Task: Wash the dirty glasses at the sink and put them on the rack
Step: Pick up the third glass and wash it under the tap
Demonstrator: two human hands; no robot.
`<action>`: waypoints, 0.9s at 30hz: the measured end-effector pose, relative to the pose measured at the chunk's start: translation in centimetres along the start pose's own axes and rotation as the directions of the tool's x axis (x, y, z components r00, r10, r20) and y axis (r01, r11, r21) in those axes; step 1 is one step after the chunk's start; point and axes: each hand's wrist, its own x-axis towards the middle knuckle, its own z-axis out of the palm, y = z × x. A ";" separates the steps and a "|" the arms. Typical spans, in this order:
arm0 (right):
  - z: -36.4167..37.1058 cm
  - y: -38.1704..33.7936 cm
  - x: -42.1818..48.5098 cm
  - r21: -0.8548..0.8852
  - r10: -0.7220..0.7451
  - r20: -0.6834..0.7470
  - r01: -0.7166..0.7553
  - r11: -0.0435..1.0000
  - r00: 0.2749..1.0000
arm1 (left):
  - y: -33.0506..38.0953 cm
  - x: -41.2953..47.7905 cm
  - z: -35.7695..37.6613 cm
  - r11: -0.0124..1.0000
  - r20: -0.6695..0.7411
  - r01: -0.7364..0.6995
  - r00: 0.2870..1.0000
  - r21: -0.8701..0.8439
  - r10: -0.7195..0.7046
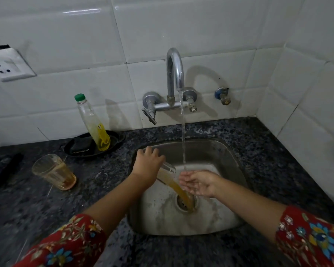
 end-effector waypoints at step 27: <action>2.1 -8.9 0.7 -0.571 -0.207 0.445 0.098 -0.815 0.871 | 3.4 5.8 1.0 0.134 -0.134 -0.121 0.986 -0.984 -0.095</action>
